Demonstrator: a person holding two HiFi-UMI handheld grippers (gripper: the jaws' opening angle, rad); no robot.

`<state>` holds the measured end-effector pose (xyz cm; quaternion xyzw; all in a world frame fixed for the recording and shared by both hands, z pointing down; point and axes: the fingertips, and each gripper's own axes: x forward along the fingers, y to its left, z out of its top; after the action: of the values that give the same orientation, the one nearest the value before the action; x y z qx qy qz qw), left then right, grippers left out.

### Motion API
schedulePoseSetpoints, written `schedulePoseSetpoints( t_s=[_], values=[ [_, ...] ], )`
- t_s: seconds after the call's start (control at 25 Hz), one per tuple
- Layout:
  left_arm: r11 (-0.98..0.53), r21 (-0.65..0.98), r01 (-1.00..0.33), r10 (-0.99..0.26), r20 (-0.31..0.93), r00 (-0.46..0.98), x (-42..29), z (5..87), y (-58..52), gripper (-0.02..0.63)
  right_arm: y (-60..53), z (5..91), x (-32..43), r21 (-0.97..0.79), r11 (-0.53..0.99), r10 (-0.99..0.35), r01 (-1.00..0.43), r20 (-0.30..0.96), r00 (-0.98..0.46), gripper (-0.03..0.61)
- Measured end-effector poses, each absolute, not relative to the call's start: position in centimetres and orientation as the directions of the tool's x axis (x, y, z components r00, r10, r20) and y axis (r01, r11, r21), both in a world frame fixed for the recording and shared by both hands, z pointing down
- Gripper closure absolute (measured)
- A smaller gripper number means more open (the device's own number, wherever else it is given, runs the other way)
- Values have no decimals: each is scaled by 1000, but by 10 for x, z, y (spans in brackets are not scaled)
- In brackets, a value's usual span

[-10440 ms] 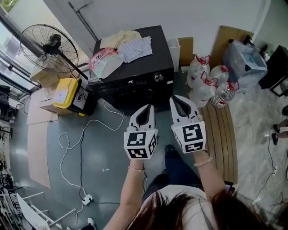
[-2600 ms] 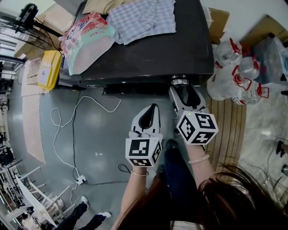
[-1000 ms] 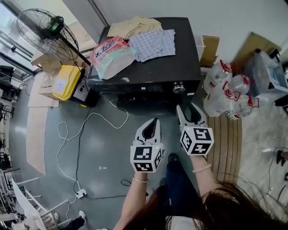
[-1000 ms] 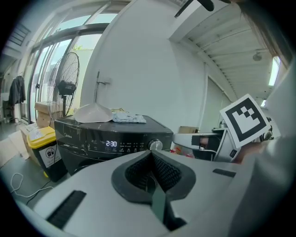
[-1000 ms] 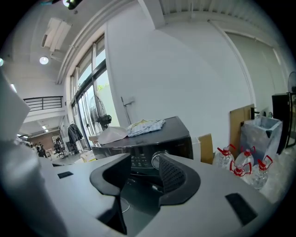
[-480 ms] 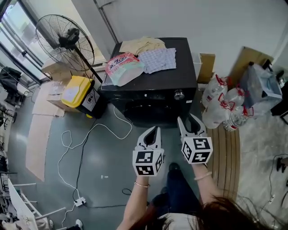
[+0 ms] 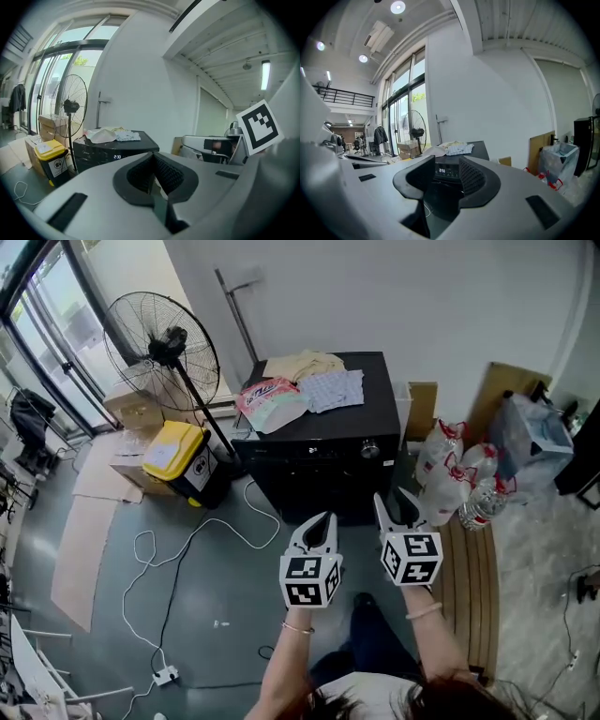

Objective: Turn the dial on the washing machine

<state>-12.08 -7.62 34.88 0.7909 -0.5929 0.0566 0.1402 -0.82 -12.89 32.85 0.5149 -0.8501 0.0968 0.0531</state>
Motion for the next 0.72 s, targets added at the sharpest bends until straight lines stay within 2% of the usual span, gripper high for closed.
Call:
schedulePoseSetpoints(
  t_s=[0.72],
  values=[
    [-330, 118, -937, -909, 229, 349, -113, 298, 25, 598, -9, 280, -11, -24, 473, -864, -881, 183, -469, 462]
  ],
)
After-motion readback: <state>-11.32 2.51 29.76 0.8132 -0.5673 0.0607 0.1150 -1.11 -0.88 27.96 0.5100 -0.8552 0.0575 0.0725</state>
